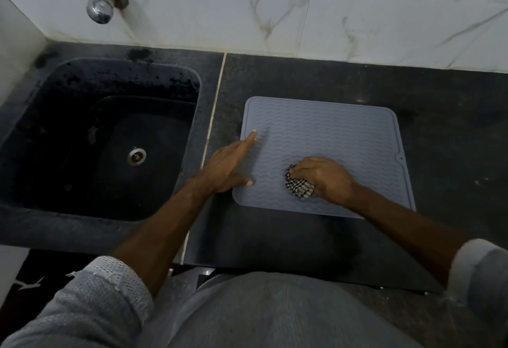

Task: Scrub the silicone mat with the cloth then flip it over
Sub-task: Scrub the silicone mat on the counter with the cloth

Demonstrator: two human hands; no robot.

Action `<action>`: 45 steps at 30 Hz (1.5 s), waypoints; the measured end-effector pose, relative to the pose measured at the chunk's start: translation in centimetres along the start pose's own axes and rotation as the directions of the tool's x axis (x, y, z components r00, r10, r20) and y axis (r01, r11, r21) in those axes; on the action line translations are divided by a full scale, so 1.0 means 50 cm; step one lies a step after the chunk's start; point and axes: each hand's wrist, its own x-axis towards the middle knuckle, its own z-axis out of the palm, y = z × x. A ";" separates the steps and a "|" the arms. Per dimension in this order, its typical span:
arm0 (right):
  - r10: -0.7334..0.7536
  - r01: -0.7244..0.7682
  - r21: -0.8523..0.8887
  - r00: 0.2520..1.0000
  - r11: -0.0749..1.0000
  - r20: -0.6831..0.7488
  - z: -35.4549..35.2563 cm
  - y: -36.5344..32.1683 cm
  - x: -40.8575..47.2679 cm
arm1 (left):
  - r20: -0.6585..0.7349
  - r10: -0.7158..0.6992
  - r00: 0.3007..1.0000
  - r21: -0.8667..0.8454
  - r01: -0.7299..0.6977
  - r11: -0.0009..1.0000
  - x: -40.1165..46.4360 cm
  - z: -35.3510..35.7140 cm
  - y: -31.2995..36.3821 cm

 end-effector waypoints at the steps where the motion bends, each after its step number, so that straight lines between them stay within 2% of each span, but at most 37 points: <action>1: 0.014 -0.014 0.016 1.000 1.000 0.013 -0.004 0.002 0.001 | -0.002 -0.005 1.000 0.025 0.005 1.000 -0.001 -0.005 -0.007; 5: -0.020 0.020 0.065 1.000 0.998 0.002 -0.026 -0.015 0.030 | 0.067 -0.074 0.995 0.135 0.064 0.989 -0.007 -0.019 -0.028; 8: -0.050 0.051 0.037 0.998 0.998 -0.028 -0.022 -0.047 0.095 | 0.080 -0.081 0.993 0.178 0.066 0.982 -0.009 -0.016 -0.028; 11: -0.094 0.094 0.018 0.996 0.995 0.008 0.006 -0.089 0.168 | 0.079 -0.092 0.993 0.196 0.076 0.978 -0.009 -0.020 -0.025; 15: -0.121 0.123 -0.036 0.992 0.992 0.042 0.036 -0.086 0.165 | 0.086 -0.094 0.992 0.183 0.077 0.980 -0.011 -0.023 -0.028; 21: -0.108 0.118 -0.093 0.988 0.989 0.115 -0.006 -0.033 0.077 | 0.082 -0.089 0.993 0.173 0.074 0.982 -0.012 -0.022 -0.031; 23: -0.093 0.101 -0.055 0.987 0.993 0.130 -0.018 -0.038 0.092 | 0.085 -0.085 0.993 0.177 0.069 0.982 -0.012 -0.022 -0.029; 26: -0.125 0.125 -0.004 0.989 0.992 0.078 -0.010 -0.069 0.150 | 0.089 -0.079 0.993 0.169 0.063 0.984 -0.012 -0.024 -0.026; 30: -0.151 0.155 -0.024 0.981 0.988 0.119 0.028 -0.096 0.179 | 0.090 -0.090 0.992 0.180 0.073 0.981 -0.011 -0.025 -0.026; 33: -0.165 0.170 -0.042 0.979 0.984 0.117 0.015 -0.059 0.137 | 0.089 -0.095 0.991 0.157 0.080 0.984 -0.012 -0.023 -0.029; 36: -0.142 0.155 -0.062 0.975 0.986 0.172 -0.006 -0.028 0.110 | 0.085 -0.097 0.992 0.138 0.085 0.987 -0.012 -0.022 -0.033; 41: -0.180 0.184 -0.042 0.980 0.982 0.082 -0.019 -0.061 0.184 | 0.080 -0.082 0.993 0.145 0.070 0.987 -0.013 -0.020 -0.032; 45: -0.190 0.202 -0.071 0.971 0.977 0.143 0.001 -0.080 0.218 | 0.074 -0.106 0.992 0.158 0.094 0.983 -0.012 -0.018 -0.029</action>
